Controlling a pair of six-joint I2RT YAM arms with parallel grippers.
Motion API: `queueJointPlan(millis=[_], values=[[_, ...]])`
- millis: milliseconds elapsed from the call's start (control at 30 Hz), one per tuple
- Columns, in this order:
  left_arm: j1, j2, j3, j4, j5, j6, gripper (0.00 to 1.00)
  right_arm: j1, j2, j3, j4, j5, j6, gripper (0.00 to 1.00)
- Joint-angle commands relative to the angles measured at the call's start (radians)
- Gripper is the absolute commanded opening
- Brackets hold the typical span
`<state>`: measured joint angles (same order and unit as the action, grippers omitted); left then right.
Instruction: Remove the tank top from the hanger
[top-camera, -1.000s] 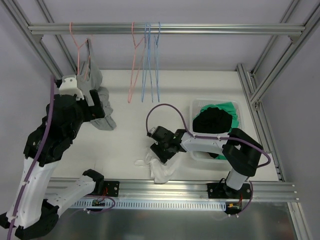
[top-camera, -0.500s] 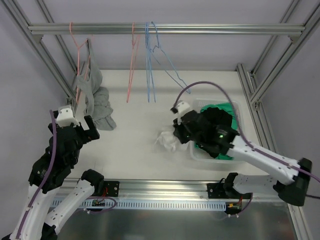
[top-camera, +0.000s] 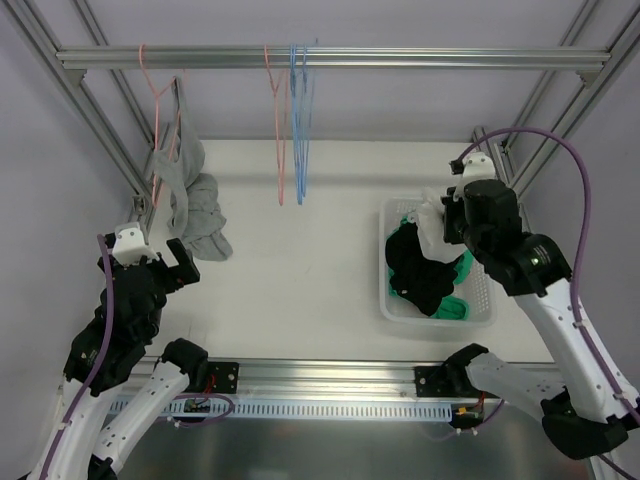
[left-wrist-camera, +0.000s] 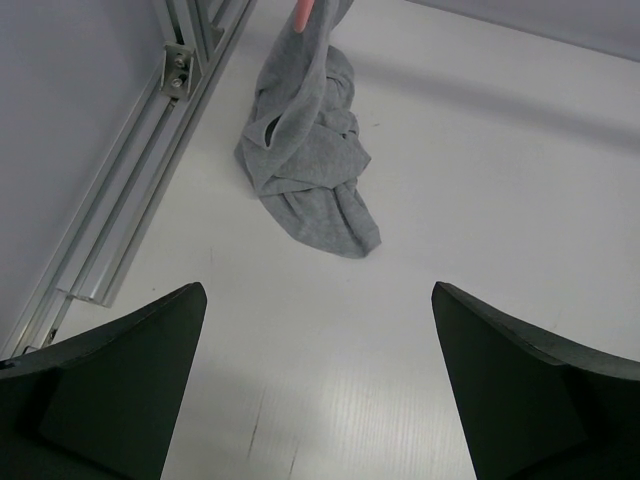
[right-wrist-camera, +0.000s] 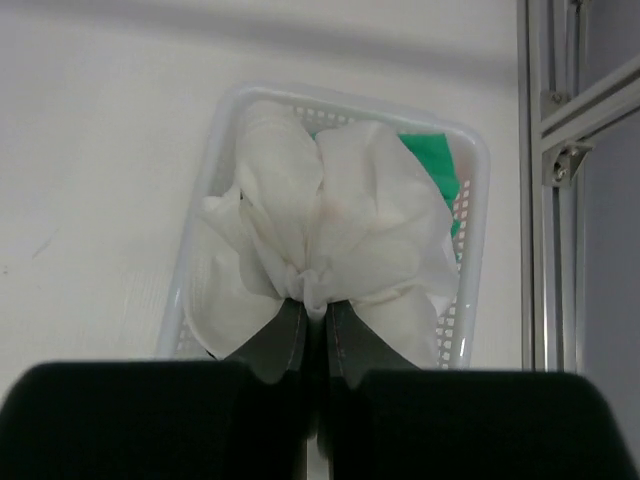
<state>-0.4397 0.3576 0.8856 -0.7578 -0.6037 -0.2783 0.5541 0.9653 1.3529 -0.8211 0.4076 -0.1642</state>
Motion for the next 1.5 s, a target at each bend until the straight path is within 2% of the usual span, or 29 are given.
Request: queueJointPlan(millis=[0, 133, 167, 233, 267, 400, 567, 600, 633, 700, 767, 800, 867, 900, 933, 1033, 1100, 1267, 1333, 1467], values=[[-0.008, 0.003, -0.001, 0.044, 0.007, -0.006, 0.99, -0.119, 0.062, -0.116, 0.017, -0.168, 0.006, 0.00], [-0.008, 0.003, 0.032, 0.043, -0.005, -0.004, 0.99, -0.232, 0.130, -0.354, 0.221, -0.303, 0.124, 0.00], [-0.008, 0.004, 0.041, 0.043, -0.005, -0.005, 0.99, -0.250, 0.169, -0.453, 0.265, -0.325, 0.149, 0.00], [-0.008, 0.006, 0.064, 0.043, -0.005, -0.006, 0.99, -0.310, 0.237, -0.529, 0.384, -0.395, 0.225, 0.00], [-0.008, 0.009, 0.093, 0.043, -0.007, -0.007, 0.99, -0.324, 0.331, -0.570, 0.410, -0.441, 0.241, 0.00], [-0.008, 0.073, 0.194, 0.034, 0.022, -0.015, 0.99, -0.358, 0.522, -0.616, 0.525, -0.483, 0.285, 0.00], [-0.008, 0.240, 0.409, -0.014, -0.001, -0.010, 0.98, -0.404, 0.432, -0.614, 0.485, -0.483, 0.285, 0.01], [-0.008, 0.303, 0.444, -0.029, -0.011, -0.007, 0.99, -0.408, 0.402, -0.606, 0.470, -0.457, 0.282, 0.06], [-0.008, 0.332, 0.507, -0.032, -0.019, -0.006, 0.99, -0.410, 0.351, -0.577, 0.427, -0.451, 0.273, 0.24], [-0.008, 0.432, 0.571, -0.031, -0.044, 0.016, 0.99, -0.413, 0.316, -0.529, 0.335, -0.414, 0.227, 0.48], [-0.005, 0.506, 0.686, -0.032, -0.060, 0.045, 0.99, -0.419, 0.282, -0.459, 0.275, -0.350, 0.180, 0.57], [-0.002, 0.574, 0.725, -0.032, -0.068, 0.069, 0.99, -0.427, 0.273, -0.439, 0.220, -0.313, 0.172, 0.73], [0.050, 0.659, 0.832, -0.032, -0.021, 0.086, 0.99, -0.436, 0.241, -0.393, 0.177, -0.264, 0.142, 0.86], [0.090, 0.687, 0.867, -0.034, 0.031, 0.090, 0.99, -0.434, 0.225, -0.385, 0.150, -0.254, 0.141, 0.97], [0.199, 0.711, 0.927, -0.040, 0.168, 0.087, 0.99, -0.434, 0.187, -0.376, 0.139, -0.251, 0.143, 0.99], [0.355, 0.825, 1.050, -0.070, 0.332, 0.071, 0.99, -0.434, 0.116, -0.338, 0.102, -0.292, 0.138, 0.99], [0.375, 0.906, 1.107, -0.113, 0.396, 0.099, 0.99, -0.434, 0.037, -0.299, 0.073, -0.337, 0.121, 1.00], [0.430, 1.004, 1.213, -0.124, 0.403, 0.145, 0.99, -0.434, -0.121, -0.256, 0.053, -0.486, 0.084, 0.99], [0.462, 1.046, 1.262, -0.126, 0.464, 0.157, 0.99, -0.434, -0.172, -0.255, 0.065, -0.585, 0.086, 0.99], [0.506, 1.179, 1.325, -0.127, 0.501, 0.201, 0.91, -0.433, -0.218, -0.294, 0.154, -0.911, 0.118, 0.99]])
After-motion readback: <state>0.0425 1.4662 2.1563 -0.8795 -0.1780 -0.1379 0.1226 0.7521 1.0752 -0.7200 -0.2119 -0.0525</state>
